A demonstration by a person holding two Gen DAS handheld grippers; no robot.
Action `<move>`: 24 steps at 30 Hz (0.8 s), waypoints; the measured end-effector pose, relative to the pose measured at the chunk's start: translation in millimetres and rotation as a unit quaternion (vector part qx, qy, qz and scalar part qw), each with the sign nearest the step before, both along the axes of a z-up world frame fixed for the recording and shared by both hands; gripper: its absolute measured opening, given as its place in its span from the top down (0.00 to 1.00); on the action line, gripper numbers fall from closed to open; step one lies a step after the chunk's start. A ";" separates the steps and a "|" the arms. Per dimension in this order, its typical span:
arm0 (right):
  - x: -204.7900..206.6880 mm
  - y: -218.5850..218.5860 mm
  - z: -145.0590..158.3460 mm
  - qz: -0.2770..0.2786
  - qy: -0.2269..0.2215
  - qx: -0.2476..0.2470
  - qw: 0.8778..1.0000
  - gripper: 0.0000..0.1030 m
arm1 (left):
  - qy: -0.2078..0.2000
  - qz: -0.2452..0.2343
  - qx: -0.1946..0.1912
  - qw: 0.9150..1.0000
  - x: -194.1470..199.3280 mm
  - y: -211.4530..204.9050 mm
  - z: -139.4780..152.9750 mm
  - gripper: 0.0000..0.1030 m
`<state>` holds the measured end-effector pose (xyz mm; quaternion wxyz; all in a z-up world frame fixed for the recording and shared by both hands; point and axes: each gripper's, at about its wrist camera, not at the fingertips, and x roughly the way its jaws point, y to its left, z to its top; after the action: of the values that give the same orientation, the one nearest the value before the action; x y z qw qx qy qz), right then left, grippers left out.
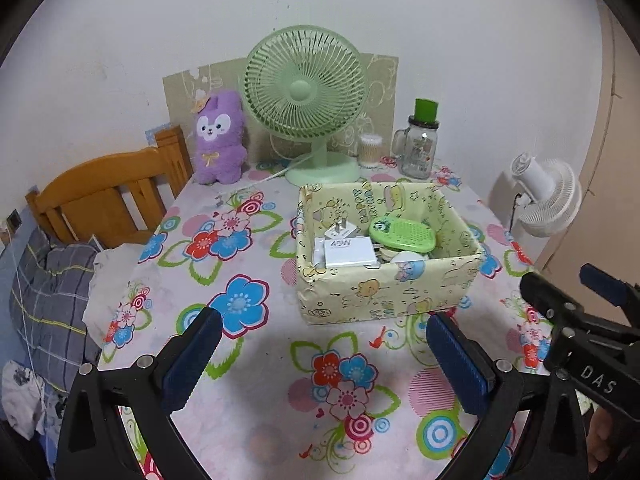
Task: Organize rigid objects
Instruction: 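Withdraw both tools up and away from the fabric box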
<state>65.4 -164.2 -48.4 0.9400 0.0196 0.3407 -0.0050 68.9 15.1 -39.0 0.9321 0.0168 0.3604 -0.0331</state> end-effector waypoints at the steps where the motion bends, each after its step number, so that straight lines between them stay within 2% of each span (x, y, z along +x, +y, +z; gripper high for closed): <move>1: -3.7 0.7 1.4 0.002 -0.002 -0.001 1.000 0.12 | -0.002 0.000 -0.003 1.000 -2.6 0.9 1.5 0.00; 15: -51.1 11.7 17.1 0.003 -0.045 -0.049 0.998 0.09 | -0.034 0.006 0.019 0.999 -47.6 -1.9 13.4 0.00; 24: -82.4 13.7 33.1 0.007 -0.081 -0.046 0.996 0.09 | -0.076 0.016 0.026 0.997 -82.9 -1.6 32.0 0.00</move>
<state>-17.0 -150.6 -15.4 0.9645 -0.0256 0.2625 -0.0119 -14.0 13.5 -7.1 0.9565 0.0377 0.2893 -0.0075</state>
